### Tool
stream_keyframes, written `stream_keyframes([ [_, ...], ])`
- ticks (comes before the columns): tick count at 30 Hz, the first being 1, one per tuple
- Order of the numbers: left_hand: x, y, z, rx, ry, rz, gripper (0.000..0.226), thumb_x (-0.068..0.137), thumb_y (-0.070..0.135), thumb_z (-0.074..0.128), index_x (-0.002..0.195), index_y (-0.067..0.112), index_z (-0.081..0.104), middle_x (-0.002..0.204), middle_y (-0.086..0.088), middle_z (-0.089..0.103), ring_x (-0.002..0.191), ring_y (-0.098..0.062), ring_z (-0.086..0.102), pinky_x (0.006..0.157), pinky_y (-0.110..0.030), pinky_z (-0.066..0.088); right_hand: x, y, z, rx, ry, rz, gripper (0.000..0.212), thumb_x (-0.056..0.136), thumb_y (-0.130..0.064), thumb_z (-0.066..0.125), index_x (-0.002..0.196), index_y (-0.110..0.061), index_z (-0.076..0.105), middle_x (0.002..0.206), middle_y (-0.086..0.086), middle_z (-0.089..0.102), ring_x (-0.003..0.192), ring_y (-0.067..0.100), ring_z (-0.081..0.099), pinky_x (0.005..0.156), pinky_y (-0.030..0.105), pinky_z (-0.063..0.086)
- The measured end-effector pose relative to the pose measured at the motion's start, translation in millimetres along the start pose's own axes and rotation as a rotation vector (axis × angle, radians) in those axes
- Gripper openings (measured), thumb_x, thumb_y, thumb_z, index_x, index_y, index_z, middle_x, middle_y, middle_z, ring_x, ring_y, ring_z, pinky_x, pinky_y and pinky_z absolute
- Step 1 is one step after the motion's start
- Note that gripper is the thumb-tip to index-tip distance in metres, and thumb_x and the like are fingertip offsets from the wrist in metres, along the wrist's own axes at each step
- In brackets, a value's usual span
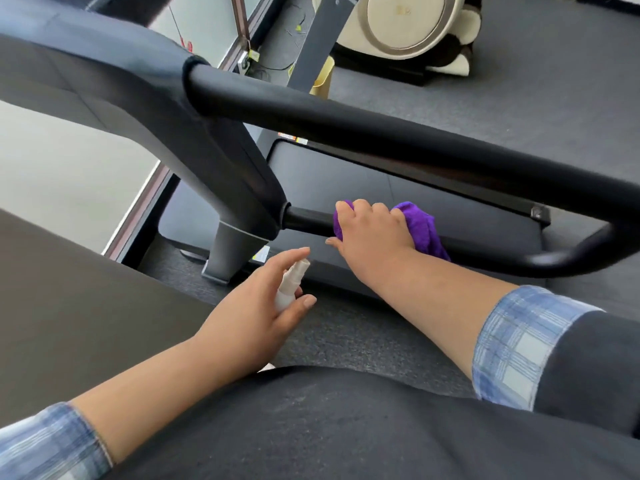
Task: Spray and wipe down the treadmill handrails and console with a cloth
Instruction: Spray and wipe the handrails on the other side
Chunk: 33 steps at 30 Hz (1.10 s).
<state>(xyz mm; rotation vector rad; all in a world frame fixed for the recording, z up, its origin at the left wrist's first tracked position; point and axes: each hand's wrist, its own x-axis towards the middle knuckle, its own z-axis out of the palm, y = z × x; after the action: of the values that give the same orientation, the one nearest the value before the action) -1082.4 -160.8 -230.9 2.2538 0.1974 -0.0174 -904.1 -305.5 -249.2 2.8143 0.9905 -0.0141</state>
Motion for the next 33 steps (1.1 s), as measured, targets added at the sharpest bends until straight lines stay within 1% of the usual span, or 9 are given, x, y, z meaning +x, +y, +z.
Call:
stream_keyframes([
  [4,-8,-23,-23,0.000,-0.022,-0.026,0.058,0.089,0.047,0.061,0.130,0.070,0.026,0.105,0.028,0.056,0.097,0.012,0.057,0.078,-0.002,0.038,30,-49,-3,0.033,-0.020,-0.033,0.062,0.094,-0.065,0.049,0.134,-0.019,0.042,0.119,0.008,0.057,0.104,0.031,0.057,0.084,0.046,0.043],
  [7,-8,-31,-37,0.019,-0.045,0.000,0.059,0.090,0.047,0.061,0.134,0.065,0.027,0.106,0.030,0.055,0.098,0.011,0.057,0.080,-0.001,0.037,41,-65,-9,0.065,-0.056,-0.050,0.073,0.086,-0.072,0.054,0.137,-0.021,0.040,0.118,0.008,0.056,0.105,0.031,0.057,0.085,0.046,0.044],
  [10,-5,-36,-48,0.027,-0.058,0.030,0.062,0.089,0.049,0.061,0.128,0.074,0.021,0.108,0.027,0.056,0.099,0.011,0.057,0.080,-0.004,0.038,33,-49,-13,0.055,-0.093,-0.102,0.090,0.075,-0.073,0.067,0.143,-0.026,0.031,0.120,0.007,0.058,0.103,0.032,0.061,0.083,0.046,0.049],
  [14,0,-40,-54,0.021,-0.087,0.065,0.060,0.087,0.053,0.059,0.128,0.075,0.021,0.107,0.021,0.057,0.102,0.017,0.053,0.079,0.002,0.036,16,-8,-20,0.069,-0.163,0.013,0.093,0.067,-0.075,0.072,0.138,-0.029,0.034,0.116,0.003,0.063,0.101,0.032,0.063,0.077,0.043,0.049],
  [17,3,-42,-58,0.016,-0.105,0.080,0.058,0.087,0.054,0.057,0.133,0.067,0.025,0.107,0.018,0.059,0.100,0.019,0.052,0.079,0.004,0.034,13,-4,-18,0.004,-0.167,0.033,0.086,0.066,-0.072,0.076,0.130,-0.027,0.040,0.110,0.002,0.064,0.096,0.030,0.064,0.072,0.041,0.048],
  [20,3,-50,-63,0.013,-0.105,0.085,0.057,0.087,0.055,0.057,0.130,0.071,0.023,0.108,0.017,0.059,0.099,0.018,0.054,0.076,0.000,0.037,21,-16,-13,-0.049,-0.134,0.011,0.072,0.071,-0.069,0.075,0.118,-0.023,0.045,0.100,0.000,0.063,0.088,0.027,0.064,0.065,0.037,0.042],
  [27,-2,-70,-71,0.027,-0.098,0.036,0.057,0.087,0.050,0.061,0.130,0.068,0.027,0.108,0.029,0.057,0.101,0.013,0.055,0.077,-0.002,0.038,29,-39,-9,-0.074,-0.075,0.045,0.061,0.075,-0.065,0.075,0.110,-0.022,0.048,0.095,0.000,0.058,0.083,0.025,0.060,0.065,0.037,0.036],
  [30,4,-64,-68,0.018,-0.122,0.057,0.059,0.088,0.048,0.062,0.127,0.073,0.025,0.107,0.026,0.058,0.100,0.012,0.056,0.077,-0.004,0.038,42,-71,-12,-0.012,-0.066,0.040,0.062,0.078,-0.063,0.073,0.118,-0.021,0.049,0.106,0.002,0.061,0.096,0.027,0.063,0.073,0.040,0.039],
  [33,14,-51,-65,0.029,-0.142,0.123,0.066,0.090,0.041,0.065,0.126,0.077,0.022,0.107,0.031,0.055,0.099,0.015,0.056,0.079,0.002,0.035,47,-90,-15,0.023,-0.067,0.099,0.047,0.088,-0.045,0.066,0.122,-0.020,0.047,0.116,0.003,0.060,0.106,0.029,0.060,0.089,0.046,0.041],
])
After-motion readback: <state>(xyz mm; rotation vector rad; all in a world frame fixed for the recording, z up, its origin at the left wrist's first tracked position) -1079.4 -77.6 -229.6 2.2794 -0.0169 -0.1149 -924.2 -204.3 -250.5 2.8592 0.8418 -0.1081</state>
